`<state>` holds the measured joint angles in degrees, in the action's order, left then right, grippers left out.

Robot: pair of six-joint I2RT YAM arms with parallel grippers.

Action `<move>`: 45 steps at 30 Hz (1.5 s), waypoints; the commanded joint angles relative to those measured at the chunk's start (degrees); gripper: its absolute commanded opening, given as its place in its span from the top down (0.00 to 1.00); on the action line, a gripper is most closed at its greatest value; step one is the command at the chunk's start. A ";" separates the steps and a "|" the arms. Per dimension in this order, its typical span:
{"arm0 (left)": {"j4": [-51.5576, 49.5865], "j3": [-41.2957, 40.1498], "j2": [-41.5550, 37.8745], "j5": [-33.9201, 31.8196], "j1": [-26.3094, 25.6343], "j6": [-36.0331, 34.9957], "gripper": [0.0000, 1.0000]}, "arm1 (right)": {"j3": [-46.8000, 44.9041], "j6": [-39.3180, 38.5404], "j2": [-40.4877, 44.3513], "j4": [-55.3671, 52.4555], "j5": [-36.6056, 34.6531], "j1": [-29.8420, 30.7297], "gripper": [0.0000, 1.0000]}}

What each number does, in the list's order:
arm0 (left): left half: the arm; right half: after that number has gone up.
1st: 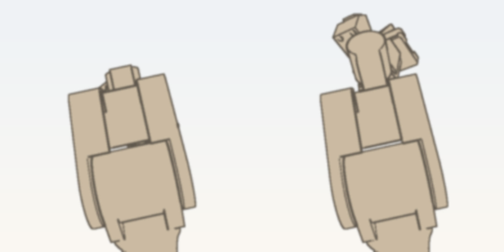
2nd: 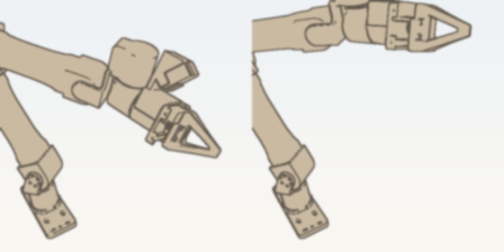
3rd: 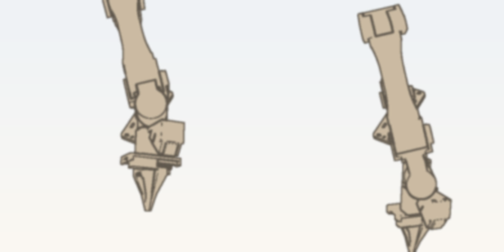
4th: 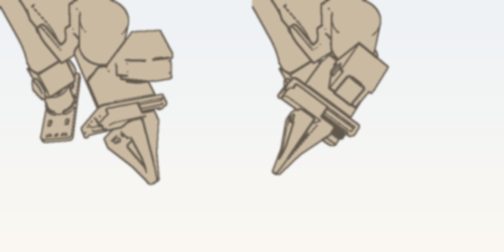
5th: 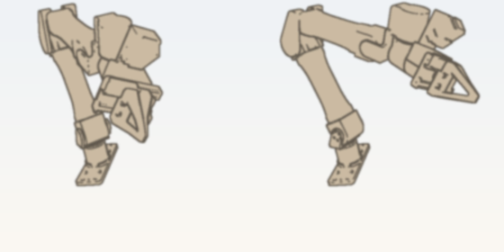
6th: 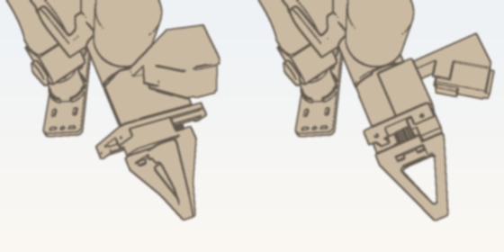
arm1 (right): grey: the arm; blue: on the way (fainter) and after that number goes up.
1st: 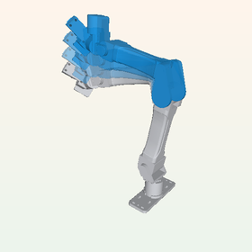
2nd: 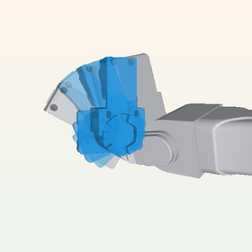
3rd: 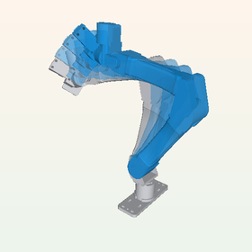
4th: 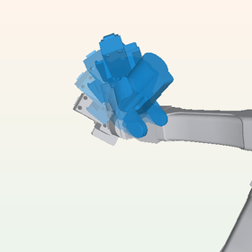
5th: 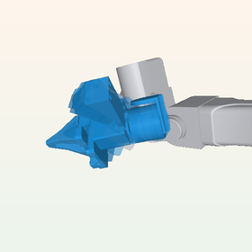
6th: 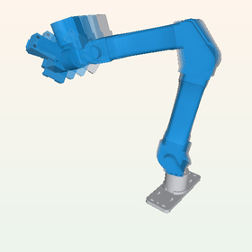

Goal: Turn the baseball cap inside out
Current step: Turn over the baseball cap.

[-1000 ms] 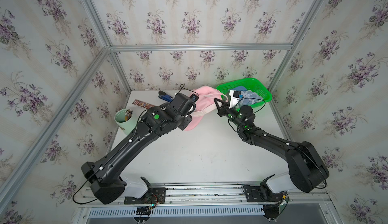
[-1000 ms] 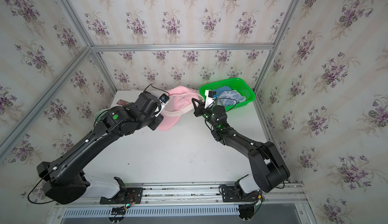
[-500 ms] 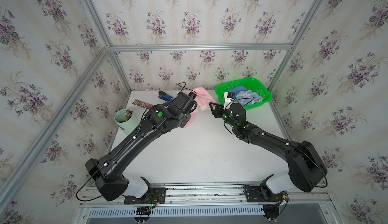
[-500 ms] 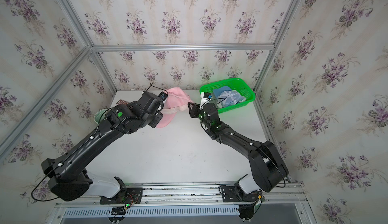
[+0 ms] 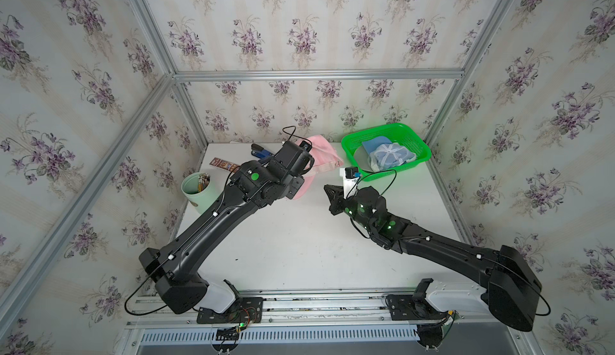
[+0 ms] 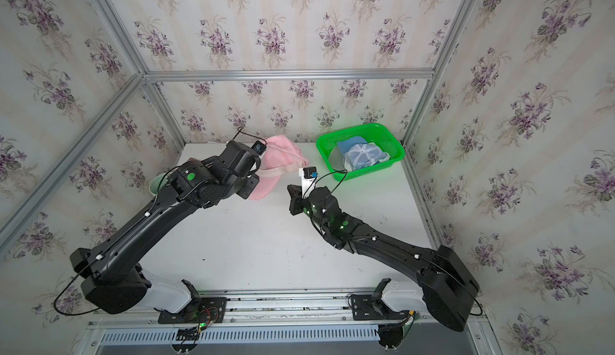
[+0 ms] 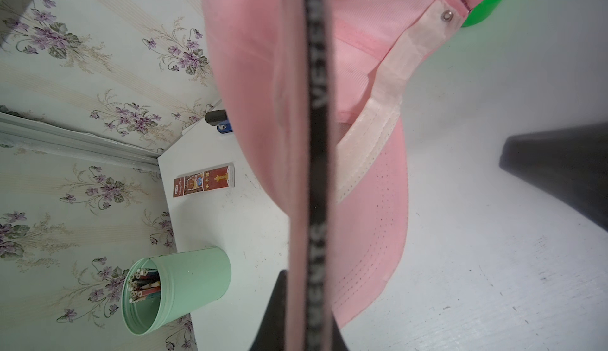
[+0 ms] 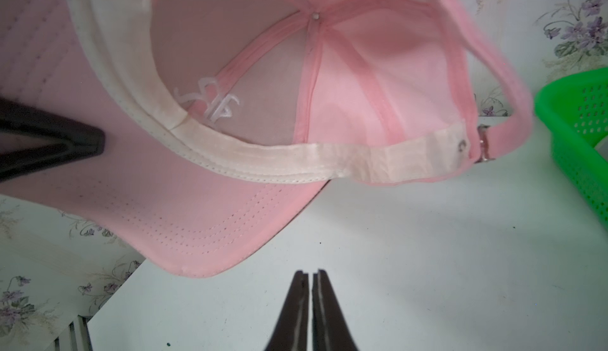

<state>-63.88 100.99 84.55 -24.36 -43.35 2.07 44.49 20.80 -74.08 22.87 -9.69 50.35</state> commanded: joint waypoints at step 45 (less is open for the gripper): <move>2.38 -6.56 -2.95 11.33 4.51 7.21 0.88 | 6.92 -10.36 -9.56 5.48 -1.56 -6.12 0.83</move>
<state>-63.55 93.56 81.67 -13.85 -38.96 8.95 52.62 8.99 -84.88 29.10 -13.04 44.56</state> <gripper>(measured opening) 0.122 0.172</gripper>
